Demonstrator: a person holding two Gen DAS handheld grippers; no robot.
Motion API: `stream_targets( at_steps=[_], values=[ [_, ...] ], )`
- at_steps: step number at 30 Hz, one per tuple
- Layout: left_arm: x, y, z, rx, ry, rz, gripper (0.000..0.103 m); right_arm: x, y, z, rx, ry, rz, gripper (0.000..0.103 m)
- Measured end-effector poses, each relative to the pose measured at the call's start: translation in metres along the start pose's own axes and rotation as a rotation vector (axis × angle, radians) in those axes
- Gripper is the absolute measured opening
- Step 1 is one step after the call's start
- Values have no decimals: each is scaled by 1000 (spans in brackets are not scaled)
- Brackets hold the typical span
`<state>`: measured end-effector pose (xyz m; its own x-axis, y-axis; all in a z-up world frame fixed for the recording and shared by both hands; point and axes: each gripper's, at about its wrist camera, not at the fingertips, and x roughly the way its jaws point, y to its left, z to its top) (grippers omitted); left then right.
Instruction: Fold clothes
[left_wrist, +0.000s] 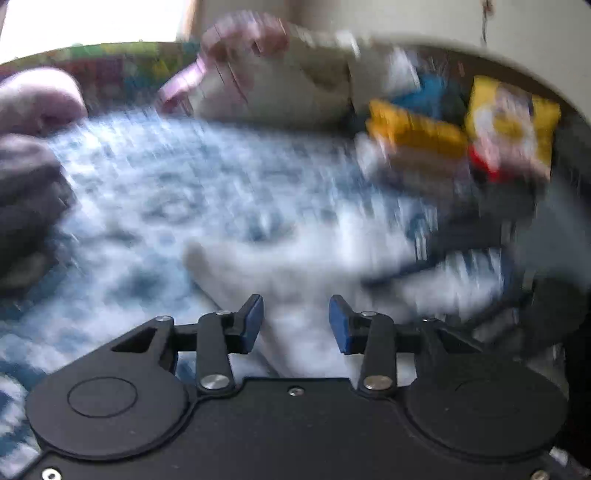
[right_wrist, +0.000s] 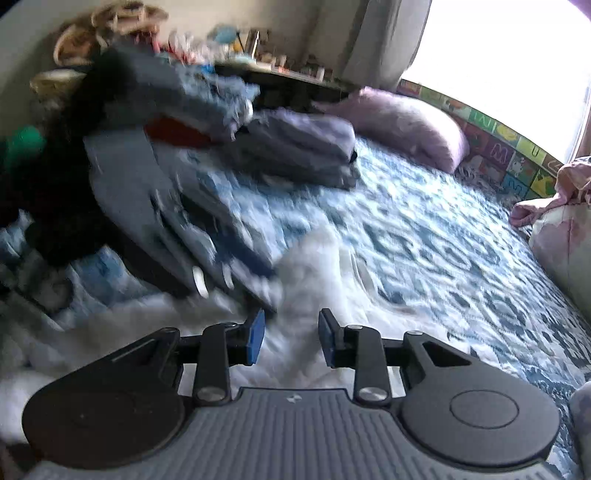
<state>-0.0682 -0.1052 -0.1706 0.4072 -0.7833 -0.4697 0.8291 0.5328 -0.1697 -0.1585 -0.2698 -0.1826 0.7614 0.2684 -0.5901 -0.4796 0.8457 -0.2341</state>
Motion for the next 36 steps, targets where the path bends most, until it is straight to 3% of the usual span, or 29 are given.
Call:
stream_targets(
  at_steps=[3,6,7,9,16,21,26,31,33,36],
  values=[
    [8,2,7,1,-32,-19,37,4,-5,-3,-12,5,21,33],
    [45,-3,-2,55,117,18,38,9,-17,-6,19,7,69,34],
    [54,-9,-6,103,129,42,38,13,-22,-9,33,13,93,33],
    [56,-11,-2,94,138,45,38,18,-29,-13,54,13,125,34],
    [10,-13,-3,-35,32,78,38,4,-46,-19,168,-67,192,33],
    [-39,-44,-15,-72,3,93,37,-30,-56,-22,243,-122,146,35],
    [-88,-103,-45,40,50,53,39,-71,-47,-33,267,-144,121,35],
    [-107,-157,-73,180,123,51,52,-97,-17,-48,315,-134,148,35],
    [-106,-172,-84,243,155,86,52,-109,0,-59,323,-114,141,35],
    [-100,-193,-97,362,161,212,52,-122,24,-73,333,-91,112,35]
  ],
)
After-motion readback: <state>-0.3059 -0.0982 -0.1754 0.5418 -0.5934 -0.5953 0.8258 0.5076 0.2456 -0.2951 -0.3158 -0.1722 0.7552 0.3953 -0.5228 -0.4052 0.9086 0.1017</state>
